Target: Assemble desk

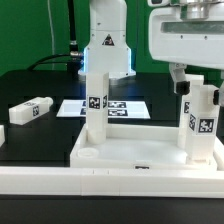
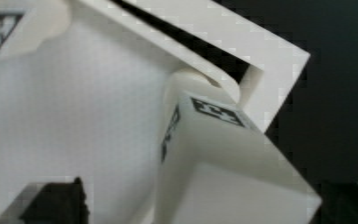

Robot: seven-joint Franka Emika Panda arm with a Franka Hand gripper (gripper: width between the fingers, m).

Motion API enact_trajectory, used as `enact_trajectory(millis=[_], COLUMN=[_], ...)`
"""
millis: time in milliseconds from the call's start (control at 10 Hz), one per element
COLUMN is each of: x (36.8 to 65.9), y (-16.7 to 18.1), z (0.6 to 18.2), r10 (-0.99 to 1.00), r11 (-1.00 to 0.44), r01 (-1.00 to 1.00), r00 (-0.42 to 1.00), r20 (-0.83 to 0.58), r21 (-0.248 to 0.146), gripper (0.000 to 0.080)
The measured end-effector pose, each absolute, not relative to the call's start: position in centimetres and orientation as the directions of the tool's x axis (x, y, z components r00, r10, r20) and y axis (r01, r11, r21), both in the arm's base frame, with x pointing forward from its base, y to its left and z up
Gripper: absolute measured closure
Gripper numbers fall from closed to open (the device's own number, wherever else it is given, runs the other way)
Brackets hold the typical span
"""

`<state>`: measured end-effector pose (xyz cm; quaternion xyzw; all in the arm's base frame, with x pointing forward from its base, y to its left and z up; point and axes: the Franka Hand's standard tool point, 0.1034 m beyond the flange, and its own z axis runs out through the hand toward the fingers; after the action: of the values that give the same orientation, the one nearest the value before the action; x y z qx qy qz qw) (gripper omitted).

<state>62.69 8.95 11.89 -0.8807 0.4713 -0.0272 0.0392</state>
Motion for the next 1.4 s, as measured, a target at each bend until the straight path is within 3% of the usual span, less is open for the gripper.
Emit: enact_trajectory(millis=[600,1200,1400], x=[62.69,62.74,62.74], y=[9.56,9.22,9.2], z=[11.66,11.7,11.69], r10=[-0.463,-0.14,-0.145], r11=[-0.886,-0.99,-0.989], r01=[-0.459,-0.14,-0.145], r00=[0.884,0.986,0.986], r20=[0.063,0.086,0.086], r21=[-0.066,-0.006,-0.006], gripper=[0.015,0.015,0.0416])
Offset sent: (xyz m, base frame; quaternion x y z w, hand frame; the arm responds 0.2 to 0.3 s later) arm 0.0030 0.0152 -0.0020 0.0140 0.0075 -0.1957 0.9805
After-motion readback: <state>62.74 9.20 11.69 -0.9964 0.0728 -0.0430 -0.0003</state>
